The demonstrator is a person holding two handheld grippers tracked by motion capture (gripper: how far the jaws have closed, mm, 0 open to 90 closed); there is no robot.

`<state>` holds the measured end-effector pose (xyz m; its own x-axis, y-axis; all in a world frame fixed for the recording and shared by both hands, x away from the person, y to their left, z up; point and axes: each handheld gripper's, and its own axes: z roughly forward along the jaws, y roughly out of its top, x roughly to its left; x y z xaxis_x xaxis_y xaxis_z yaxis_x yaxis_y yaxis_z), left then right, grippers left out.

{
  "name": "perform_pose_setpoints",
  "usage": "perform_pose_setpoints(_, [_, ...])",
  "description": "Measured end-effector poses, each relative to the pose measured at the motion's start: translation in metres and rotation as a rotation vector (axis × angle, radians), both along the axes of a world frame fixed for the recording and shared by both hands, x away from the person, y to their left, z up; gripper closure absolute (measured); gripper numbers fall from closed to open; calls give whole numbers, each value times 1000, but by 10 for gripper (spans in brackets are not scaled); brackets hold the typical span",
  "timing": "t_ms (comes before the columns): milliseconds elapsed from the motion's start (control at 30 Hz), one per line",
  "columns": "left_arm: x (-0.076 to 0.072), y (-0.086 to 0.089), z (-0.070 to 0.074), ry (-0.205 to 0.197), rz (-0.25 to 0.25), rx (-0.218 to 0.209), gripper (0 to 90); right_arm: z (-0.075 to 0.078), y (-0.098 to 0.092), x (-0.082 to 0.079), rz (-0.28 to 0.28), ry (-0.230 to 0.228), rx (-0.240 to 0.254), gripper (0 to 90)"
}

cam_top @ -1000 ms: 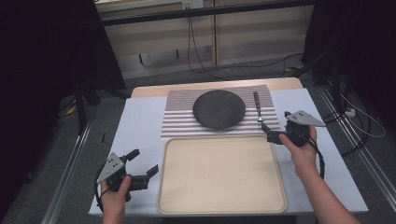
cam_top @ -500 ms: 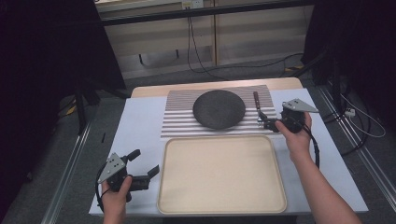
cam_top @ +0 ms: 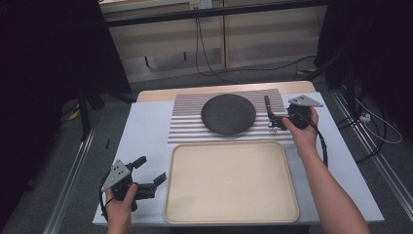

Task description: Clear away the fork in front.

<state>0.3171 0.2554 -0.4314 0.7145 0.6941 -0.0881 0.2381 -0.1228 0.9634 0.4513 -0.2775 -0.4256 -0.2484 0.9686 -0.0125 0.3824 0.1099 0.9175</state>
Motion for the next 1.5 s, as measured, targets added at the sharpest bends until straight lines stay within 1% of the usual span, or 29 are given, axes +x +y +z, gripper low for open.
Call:
perform_pose_setpoints(67, [0,0,-1,2,-2,1,26,-1,-1,6,3,28,3,40])
perform_pose_setpoints(100, [0,0,-1,4,3,2,26,-1,-1,8,-2,41,-7,41])
perform_pose_setpoints(133, [0,0,-1,2,3,6,26,-1,-3,10,-8,36,-19,47])
perform_pose_setpoints(167, [0,0,-1,2,3,7,26,-2,-4,12,-17,39,-4,68])
perform_pose_setpoints(267, [-1,0,1,-2,-4,-11,25,-4,-7,15,-37,42,-1,86])
perform_pose_setpoints(300, [-1,-1,1,-5,-4,-2,25,-7,-8,17,-36,56,15,92])
perform_pose_setpoints(367, [-1,-1,1,0,-1,-2,25,-10,-9,20,-34,75,8,105])
perform_pose_setpoints(400, [-1,-1,1,-2,1,2,25,-10,-9,20,-34,75,8,105])
perform_pose_setpoints(467, [-1,-1,1,-5,-3,9,26,-12,-8,23,-30,86,0,163])
perform_pose_setpoints(500, [-1,-1,1,-3,-3,9,26,-13,-7,26,-29,101,-17,201])
perform_pose_setpoints(533, [-1,-1,1,-4,-2,12,25,-13,-7,27,-32,104,-27,254])
perform_pose_setpoints(600, [-1,-1,1,-4,-1,15,26,-15,-6,30,-26,117,-18,388])
perform_pose_setpoints(633, [-1,-1,1,-3,-2,14,26,-15,-6,30,-26,117,-18,388])
perform_pose_setpoints(667, [-1,-1,1,-3,-2,16,26,-17,-5,31,-21,133,-12,438])
perform_pose_setpoints(733, [-1,-2,0,0,-1,11,25,-20,-4,35,-8,160,-7,503])
perform_pose_setpoints(767, [-1,-2,1,0,-1,13,25,-21,-3,40,-5,187,-13,526])
perform_pose_setpoints(900, [-1,-2,1,-3,-3,15,25,-24,1,51,-18,220,-37,586])
perform_pose_setpoints(933, [-1,-2,1,-3,1,13,25,-24,1,51,-18,220,-37,586])
perform_pose_setpoints(1000, [-1,-2,1,-2,0,12,26,-26,2,57,-17,237,-31,624])
perform_pose_setpoints(1033, [-1,-2,1,-2,2,12,25,-30,2,62,-26,252,-37,626])
perform_pose_setpoints(1067, [-2,-2,0,6,5,7,25,-30,2,62,-26,252,-37,626])
perform_pose_setpoints(1133, [-1,-2,0,6,6,7,26,-37,3,68,-33,262,-3,634])
perform_pose_setpoints(1233, [0,-3,-1,3,2,18,25,-42,4,73,-32,276,-5,651])
perform_pose_setpoints(1267, [0,-3,-1,7,5,14,25,-43,5,75,-31,292,-3,662])
perform_pose_setpoints(1300, [0,-2,-1,9,7,11,26,-43,5,76,-34,296,-11,671])
perform_pose_setpoints(1333, [0,-2,-2,13,5,7,25,-43,6,78,-24,300,-14,706])
perform_pose_setpoints(1400, [0,-3,-2,17,4,1,26,-42,7,80,-41,311,-6,739])
perform_pose_setpoints(1433, [0,-2,-2,17,6,2,25,-41,7,80,-51,330,-3,785])
perform_pose_setpoints(1500, [1,-2,-3,20,7,1,26,-40,6,80,-53,336,3,783])
